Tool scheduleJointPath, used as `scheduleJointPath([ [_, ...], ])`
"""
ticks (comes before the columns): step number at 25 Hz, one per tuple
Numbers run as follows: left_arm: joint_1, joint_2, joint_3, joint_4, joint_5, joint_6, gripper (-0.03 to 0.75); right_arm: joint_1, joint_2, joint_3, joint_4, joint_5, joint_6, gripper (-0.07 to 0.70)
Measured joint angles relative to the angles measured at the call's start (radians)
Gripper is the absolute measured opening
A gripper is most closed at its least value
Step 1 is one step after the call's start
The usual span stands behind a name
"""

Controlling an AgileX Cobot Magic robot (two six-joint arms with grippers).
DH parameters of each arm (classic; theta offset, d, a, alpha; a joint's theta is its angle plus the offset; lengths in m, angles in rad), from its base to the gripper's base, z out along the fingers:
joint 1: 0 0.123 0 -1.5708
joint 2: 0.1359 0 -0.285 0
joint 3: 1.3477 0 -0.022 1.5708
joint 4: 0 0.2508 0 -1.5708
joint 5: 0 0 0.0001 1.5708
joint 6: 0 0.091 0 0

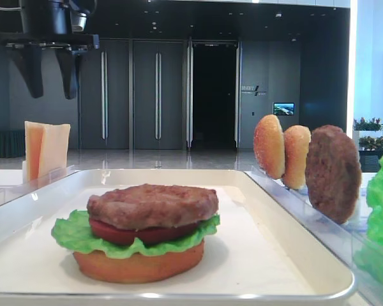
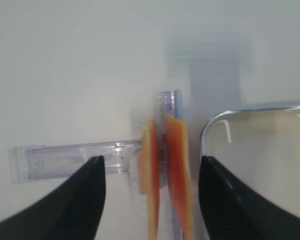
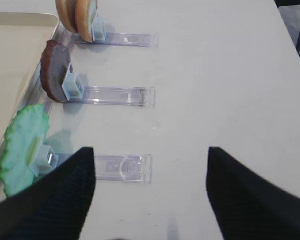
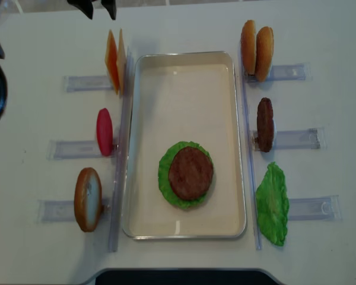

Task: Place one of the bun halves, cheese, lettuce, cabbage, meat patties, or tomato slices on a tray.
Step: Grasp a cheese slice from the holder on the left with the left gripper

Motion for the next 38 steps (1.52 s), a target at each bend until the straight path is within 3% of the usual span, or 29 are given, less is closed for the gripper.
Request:
scheduleJointPath([
  [8,-0.057,0.035,0.0,0.014,0.0,-0.036,0.453,0.0,0.0,0.0,0.0,0.0,0.0,0.482],
  [38,-0.058,0.113,-0.001,-0.046,-0.001,-0.058,0.453,0.0,0.0,0.0,0.0,0.0,0.0,0.482],
])
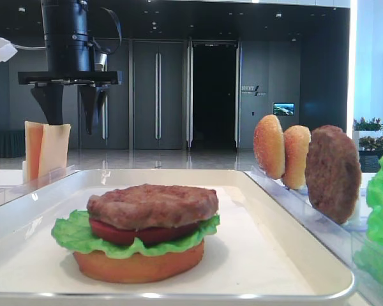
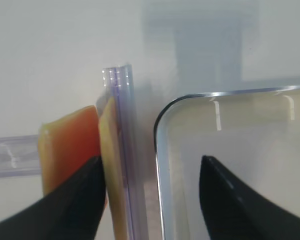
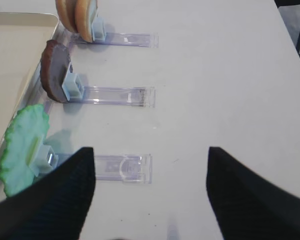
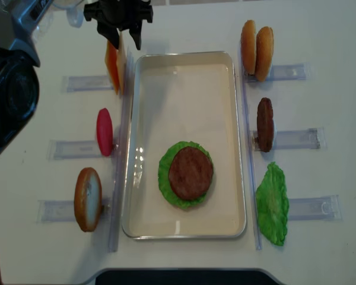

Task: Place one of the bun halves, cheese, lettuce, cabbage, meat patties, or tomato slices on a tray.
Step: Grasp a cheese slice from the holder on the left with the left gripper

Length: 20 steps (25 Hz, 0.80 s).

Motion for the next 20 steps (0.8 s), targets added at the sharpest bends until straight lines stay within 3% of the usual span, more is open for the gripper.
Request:
scheduleJointPath([
  [20,0.0,0.006,0.02,0.009,-0.001,0.05,0.451,0.0,0.0,0.0,0.0,0.0,0.0,0.482],
])
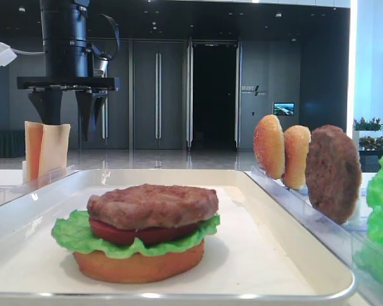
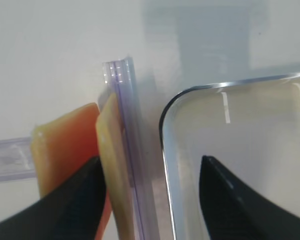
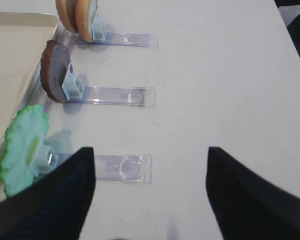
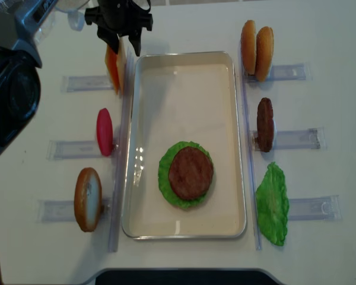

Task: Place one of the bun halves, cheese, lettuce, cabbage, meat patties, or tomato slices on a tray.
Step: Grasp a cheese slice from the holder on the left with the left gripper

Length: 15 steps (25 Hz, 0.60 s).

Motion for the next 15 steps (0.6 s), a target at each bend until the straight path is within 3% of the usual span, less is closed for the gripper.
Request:
scheduleJointPath([
  [6,0.0,0.0,0.0,0.0,0.0,0.023,0.391,0.0,0.0,0.0,0.0,0.0,0.0,0.482],
  [15,0.0,0.0,0.0,-0.001,0.0,0.045,0.36,0.0,0.0,0.0,0.0,0.0,0.0,0.482],
])
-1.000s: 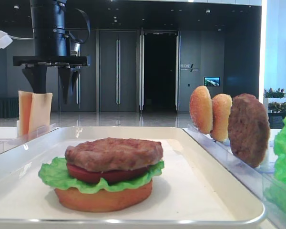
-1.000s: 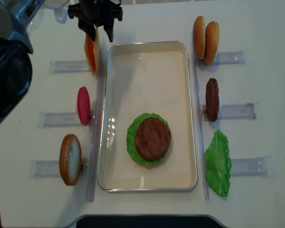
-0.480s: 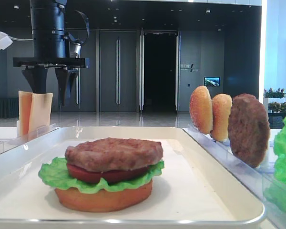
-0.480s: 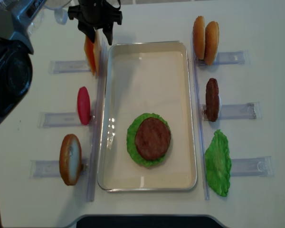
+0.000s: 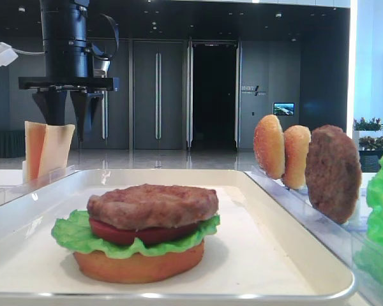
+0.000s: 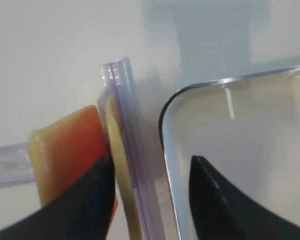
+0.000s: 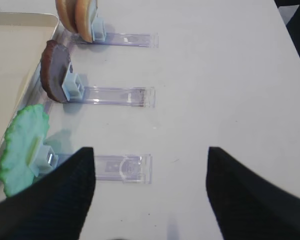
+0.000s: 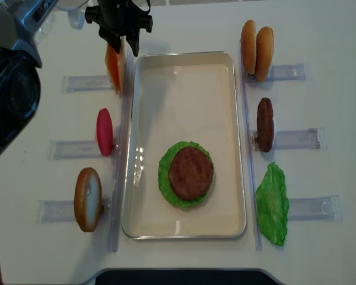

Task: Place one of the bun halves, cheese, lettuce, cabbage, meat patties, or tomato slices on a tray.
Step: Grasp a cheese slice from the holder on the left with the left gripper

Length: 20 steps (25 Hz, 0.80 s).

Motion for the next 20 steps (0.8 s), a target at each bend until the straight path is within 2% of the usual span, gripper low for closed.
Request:
scheduleJointPath([
  [8,0.0,0.0,0.0,-0.011,0.0,0.03,0.255,0.0,0.0,0.0,0.0,0.0,0.0,0.482],
  [16,0.0,0.0,0.002,-0.013,-0.001,0.035,0.232,0.0,0.0,0.0,0.0,0.0,0.0,0.482],
  [20,0.0,0.0,0.002,-0.016,-0.001,0.036,0.185,0.0,0.0,0.0,0.0,0.0,0.0,0.482],
])
